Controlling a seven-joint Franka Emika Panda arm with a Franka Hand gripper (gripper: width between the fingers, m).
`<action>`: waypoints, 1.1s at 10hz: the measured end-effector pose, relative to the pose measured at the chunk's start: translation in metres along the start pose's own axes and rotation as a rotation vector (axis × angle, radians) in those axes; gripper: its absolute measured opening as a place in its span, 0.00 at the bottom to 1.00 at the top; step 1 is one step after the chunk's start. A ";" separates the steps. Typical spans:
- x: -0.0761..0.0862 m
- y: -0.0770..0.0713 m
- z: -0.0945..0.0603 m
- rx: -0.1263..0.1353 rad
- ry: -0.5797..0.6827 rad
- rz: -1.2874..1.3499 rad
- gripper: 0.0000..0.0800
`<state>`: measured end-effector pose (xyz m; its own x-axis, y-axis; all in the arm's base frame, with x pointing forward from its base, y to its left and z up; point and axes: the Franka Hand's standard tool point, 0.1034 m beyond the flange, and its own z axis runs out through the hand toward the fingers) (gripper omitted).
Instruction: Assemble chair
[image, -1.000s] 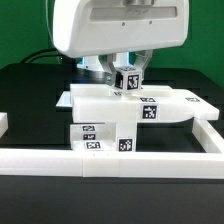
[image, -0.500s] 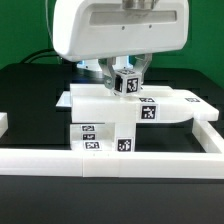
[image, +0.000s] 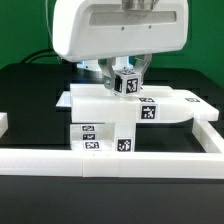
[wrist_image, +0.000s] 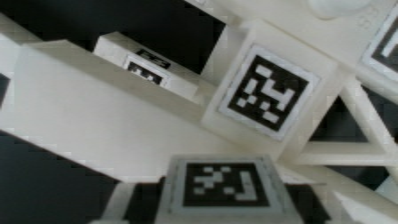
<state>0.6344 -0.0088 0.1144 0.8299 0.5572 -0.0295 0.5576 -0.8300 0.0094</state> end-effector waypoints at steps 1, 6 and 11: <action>-0.001 0.000 0.002 0.000 0.000 0.001 0.35; -0.002 0.001 0.002 -0.002 0.000 0.002 0.34; -0.002 0.001 0.002 -0.002 0.000 0.033 0.34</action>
Offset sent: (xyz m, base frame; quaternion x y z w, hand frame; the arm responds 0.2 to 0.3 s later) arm -0.0036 0.0005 -0.0032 0.0105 0.0142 0.0061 0.9998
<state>0.6335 -0.0101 0.1121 0.8479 0.5295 -0.0287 0.5299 -0.8479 0.0124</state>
